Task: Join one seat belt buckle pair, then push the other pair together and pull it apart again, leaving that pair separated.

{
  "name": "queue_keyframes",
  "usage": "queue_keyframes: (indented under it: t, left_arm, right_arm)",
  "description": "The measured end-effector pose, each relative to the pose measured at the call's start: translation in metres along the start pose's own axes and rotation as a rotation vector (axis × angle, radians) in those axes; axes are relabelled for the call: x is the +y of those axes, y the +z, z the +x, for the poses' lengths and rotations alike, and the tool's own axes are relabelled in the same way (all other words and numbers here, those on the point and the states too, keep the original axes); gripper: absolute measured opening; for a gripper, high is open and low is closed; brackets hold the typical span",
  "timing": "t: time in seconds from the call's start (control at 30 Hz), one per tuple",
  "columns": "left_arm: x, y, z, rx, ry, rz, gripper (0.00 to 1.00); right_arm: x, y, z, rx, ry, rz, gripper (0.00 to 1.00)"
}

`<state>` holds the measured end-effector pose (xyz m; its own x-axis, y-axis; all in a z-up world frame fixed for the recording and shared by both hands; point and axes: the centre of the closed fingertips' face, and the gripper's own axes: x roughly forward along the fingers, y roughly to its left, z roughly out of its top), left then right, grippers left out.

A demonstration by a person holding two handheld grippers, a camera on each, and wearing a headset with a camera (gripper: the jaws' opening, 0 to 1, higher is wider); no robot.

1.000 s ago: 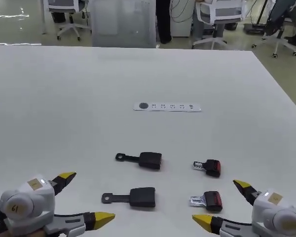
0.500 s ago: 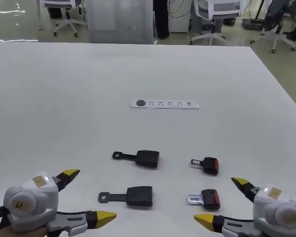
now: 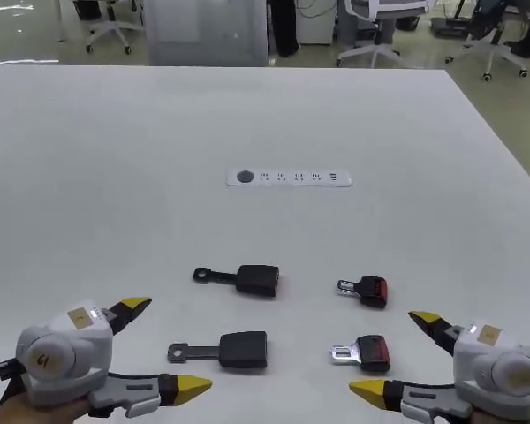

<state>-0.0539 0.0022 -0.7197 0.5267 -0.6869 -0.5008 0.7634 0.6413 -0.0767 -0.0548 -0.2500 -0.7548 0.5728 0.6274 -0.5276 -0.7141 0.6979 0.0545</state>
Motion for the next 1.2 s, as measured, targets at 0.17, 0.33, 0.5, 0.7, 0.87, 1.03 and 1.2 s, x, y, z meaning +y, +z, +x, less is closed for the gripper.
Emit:
queue_keyframes:
  t: [0.17, 0.33, 0.5, 0.7, 0.87, 1.03, 1.2]
  left_arm:
    - [0.002, 0.001, 0.009, 0.005, -0.011, 0.01, 0.96]
    - [0.0, -0.001, 0.02, 0.034, -0.039, 0.032, 0.95]
    - [0.0, -0.006, 0.031, 0.057, -0.064, 0.049, 0.94]
    - [0.001, -0.012, 0.044, 0.087, -0.093, 0.076, 0.94]
    - [0.001, -0.013, 0.053, 0.103, -0.116, 0.089, 0.93]
    - [0.0, -0.017, 0.061, 0.128, -0.145, 0.12, 0.91]
    - [0.0, -0.024, 0.07, 0.156, -0.167, 0.148, 0.9]
  right_arm:
    - [-0.005, -0.004, 0.003, 0.019, 0.021, -0.005, 0.93]
    - [-0.005, -0.01, 0.009, 0.049, 0.067, -0.027, 0.93]
    - [-0.007, -0.015, 0.014, 0.066, 0.104, -0.031, 0.92]
    - [-0.011, -0.021, 0.02, 0.087, 0.131, -0.038, 0.92]
    - [-0.015, -0.024, 0.024, 0.101, 0.155, -0.05, 0.91]
    - [-0.016, -0.031, 0.028, 0.129, 0.201, -0.073, 0.9]
    - [-0.018, -0.034, 0.032, 0.145, 0.232, -0.086, 0.89]
